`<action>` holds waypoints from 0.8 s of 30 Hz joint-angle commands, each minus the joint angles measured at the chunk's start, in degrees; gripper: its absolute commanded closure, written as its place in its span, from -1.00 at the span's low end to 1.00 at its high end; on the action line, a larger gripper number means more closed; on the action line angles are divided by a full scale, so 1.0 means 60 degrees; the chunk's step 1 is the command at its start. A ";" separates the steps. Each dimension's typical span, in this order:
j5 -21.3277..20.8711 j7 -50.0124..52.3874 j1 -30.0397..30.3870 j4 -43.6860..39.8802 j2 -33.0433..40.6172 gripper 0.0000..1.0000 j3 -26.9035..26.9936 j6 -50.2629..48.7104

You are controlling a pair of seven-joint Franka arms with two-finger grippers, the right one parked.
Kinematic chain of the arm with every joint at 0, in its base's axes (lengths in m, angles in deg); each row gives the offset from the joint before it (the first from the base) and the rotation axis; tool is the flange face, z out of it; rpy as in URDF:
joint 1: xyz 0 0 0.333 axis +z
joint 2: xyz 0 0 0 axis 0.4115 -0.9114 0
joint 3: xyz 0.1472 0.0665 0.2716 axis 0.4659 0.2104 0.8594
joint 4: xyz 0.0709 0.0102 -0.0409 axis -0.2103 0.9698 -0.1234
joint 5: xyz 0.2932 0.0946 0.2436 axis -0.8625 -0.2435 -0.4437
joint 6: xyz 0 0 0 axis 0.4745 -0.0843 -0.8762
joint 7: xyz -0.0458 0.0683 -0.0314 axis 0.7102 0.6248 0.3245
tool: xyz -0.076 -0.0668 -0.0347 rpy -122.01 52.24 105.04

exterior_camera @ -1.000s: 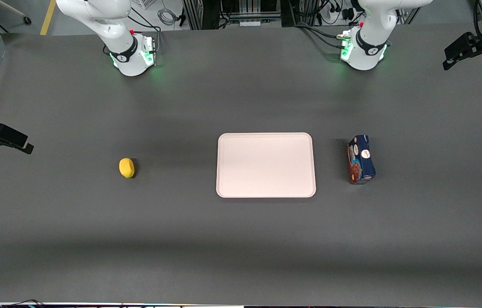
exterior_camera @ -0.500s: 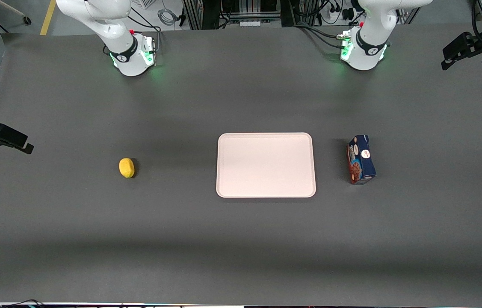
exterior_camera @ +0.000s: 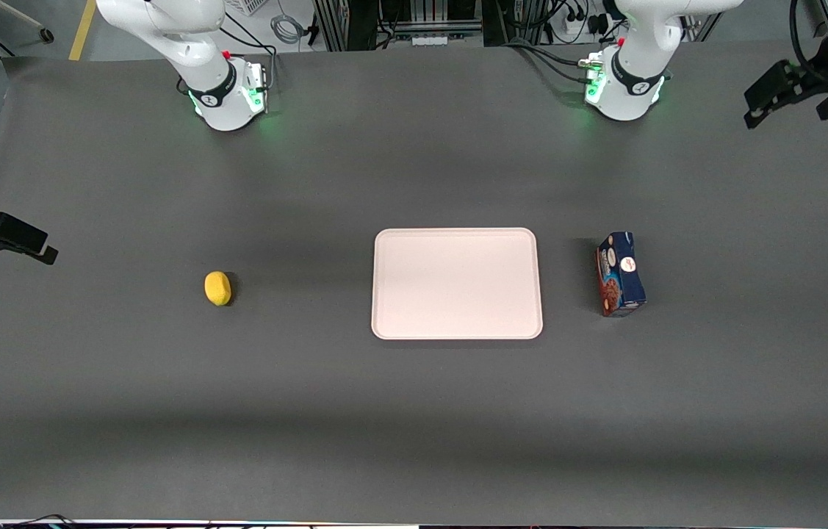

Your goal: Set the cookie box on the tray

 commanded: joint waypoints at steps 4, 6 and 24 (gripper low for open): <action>-0.0016 0.0189 -0.0005 0.1371 -0.0587 -1.00 -0.0018 0.1975; -0.0089 0.0189 -0.0034 0.2045 -0.0573 -1.00 -0.0018 0.2664; -0.0910 0.0175 -0.0079 0.5080 -0.0617 0.33 -0.0238 0.6139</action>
